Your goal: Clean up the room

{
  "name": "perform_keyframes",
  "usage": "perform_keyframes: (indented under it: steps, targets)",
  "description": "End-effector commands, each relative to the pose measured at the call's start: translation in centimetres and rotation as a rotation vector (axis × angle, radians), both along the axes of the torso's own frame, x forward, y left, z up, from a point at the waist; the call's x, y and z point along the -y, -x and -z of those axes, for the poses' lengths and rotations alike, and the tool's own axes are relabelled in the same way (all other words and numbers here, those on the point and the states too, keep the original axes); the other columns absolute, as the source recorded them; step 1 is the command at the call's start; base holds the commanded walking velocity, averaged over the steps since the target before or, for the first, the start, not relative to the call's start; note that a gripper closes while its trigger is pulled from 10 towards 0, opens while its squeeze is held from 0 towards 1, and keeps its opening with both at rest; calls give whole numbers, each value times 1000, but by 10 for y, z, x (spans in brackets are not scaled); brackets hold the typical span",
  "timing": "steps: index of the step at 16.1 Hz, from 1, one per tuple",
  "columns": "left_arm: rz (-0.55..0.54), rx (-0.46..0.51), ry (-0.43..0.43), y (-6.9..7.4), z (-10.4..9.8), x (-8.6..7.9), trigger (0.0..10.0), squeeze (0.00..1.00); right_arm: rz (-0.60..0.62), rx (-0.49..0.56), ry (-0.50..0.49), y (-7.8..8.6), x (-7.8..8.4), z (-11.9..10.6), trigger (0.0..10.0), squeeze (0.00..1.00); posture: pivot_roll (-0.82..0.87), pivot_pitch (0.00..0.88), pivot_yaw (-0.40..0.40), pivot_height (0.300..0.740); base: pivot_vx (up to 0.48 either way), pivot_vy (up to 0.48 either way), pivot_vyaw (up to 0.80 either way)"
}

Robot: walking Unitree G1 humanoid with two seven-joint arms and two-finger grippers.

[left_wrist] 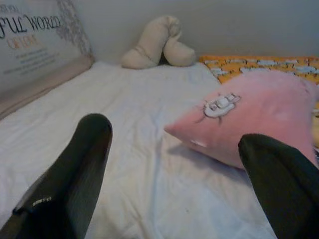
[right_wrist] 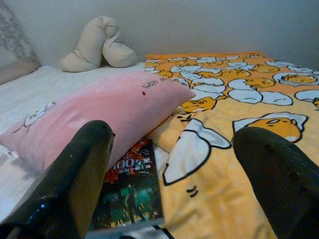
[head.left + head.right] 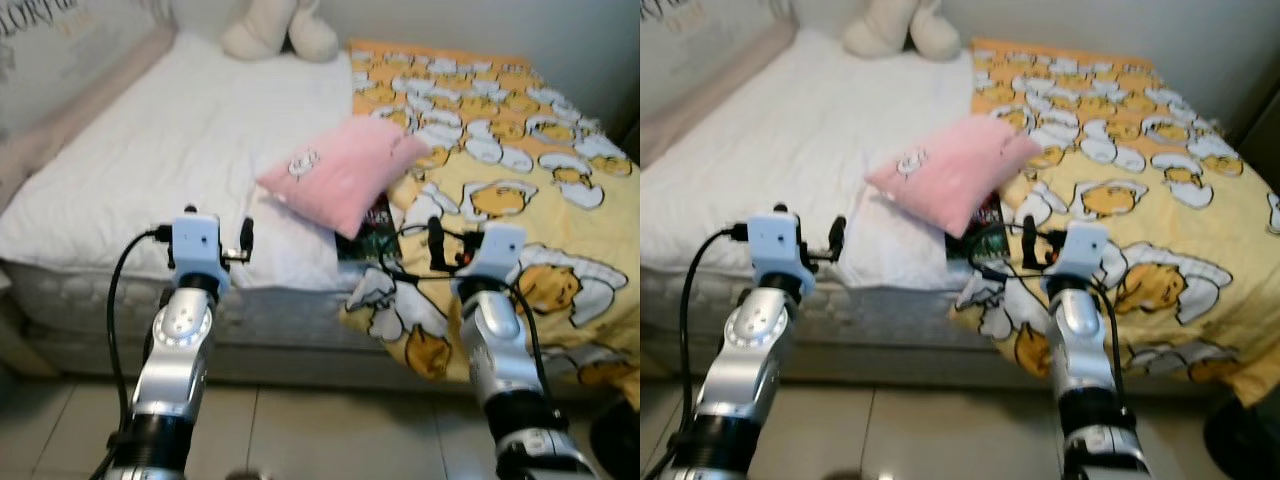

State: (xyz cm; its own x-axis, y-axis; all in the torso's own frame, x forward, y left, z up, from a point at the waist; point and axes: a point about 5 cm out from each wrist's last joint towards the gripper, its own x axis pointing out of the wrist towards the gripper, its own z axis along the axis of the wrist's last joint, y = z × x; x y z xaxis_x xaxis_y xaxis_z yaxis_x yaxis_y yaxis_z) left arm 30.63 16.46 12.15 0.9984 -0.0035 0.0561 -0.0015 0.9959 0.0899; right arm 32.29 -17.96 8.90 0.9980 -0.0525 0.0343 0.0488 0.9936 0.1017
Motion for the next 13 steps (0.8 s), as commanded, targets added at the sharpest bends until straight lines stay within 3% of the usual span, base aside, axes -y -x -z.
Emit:
perform_keyframes:
  steps: [1,13]
  targets:
    - [-17,-4,-4,0,0,-4,10000,0,-31,2,7,-3,-8,-3,10000,0,7,0,-48,740,454,0,0]
    - [35,16,-11,-4,-4,3,10000,0,-26,-41,32,-8,-7,-1,10000,0,12,0,-45,740,477,0,0]
